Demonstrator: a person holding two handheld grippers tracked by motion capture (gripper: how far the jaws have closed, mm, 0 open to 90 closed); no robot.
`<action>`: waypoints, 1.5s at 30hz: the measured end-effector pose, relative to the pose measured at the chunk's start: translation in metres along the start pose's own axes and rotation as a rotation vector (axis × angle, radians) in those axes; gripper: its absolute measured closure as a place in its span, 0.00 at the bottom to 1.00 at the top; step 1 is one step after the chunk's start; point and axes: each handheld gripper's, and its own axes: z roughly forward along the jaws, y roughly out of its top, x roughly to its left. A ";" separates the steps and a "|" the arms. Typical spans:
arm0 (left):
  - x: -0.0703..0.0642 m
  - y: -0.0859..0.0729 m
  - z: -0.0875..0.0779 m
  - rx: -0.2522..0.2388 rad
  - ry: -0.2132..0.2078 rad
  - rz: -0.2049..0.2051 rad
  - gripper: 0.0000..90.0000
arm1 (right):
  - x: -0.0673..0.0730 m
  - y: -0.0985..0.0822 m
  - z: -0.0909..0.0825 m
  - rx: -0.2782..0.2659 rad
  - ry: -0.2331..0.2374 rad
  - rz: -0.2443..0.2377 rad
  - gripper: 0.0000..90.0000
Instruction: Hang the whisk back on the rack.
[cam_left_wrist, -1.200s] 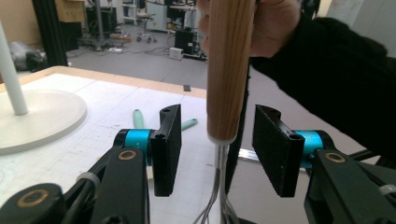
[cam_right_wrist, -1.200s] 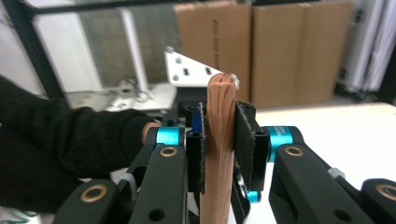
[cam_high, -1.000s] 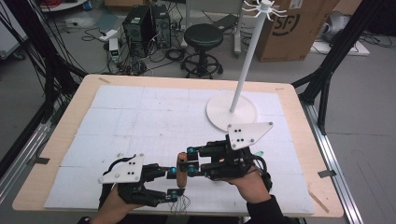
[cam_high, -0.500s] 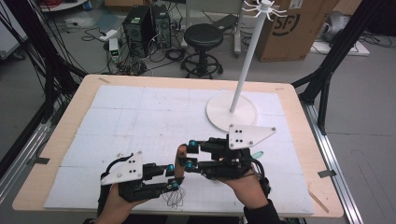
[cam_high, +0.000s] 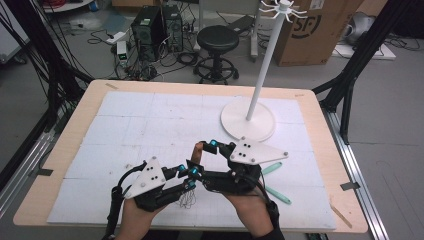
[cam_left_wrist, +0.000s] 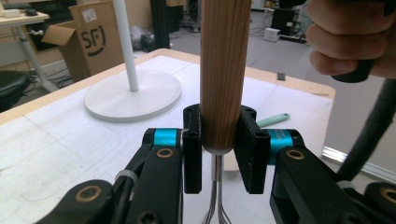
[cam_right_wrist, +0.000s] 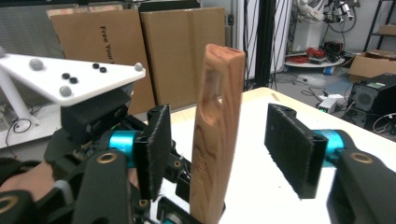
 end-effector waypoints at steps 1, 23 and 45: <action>-0.002 -0.001 0.002 0.004 0.012 0.005 0.82 | 0.001 -0.001 0.000 -0.006 -0.012 0.003 0.58; 0.023 -0.008 -0.016 -0.095 -0.380 -0.083 0.48 | -0.007 -0.004 -0.013 -0.033 0.243 -0.008 0.79; 0.023 -0.012 -0.014 -0.086 -0.535 -0.086 0.50 | -0.014 -0.015 -0.001 -0.078 0.526 -0.004 0.79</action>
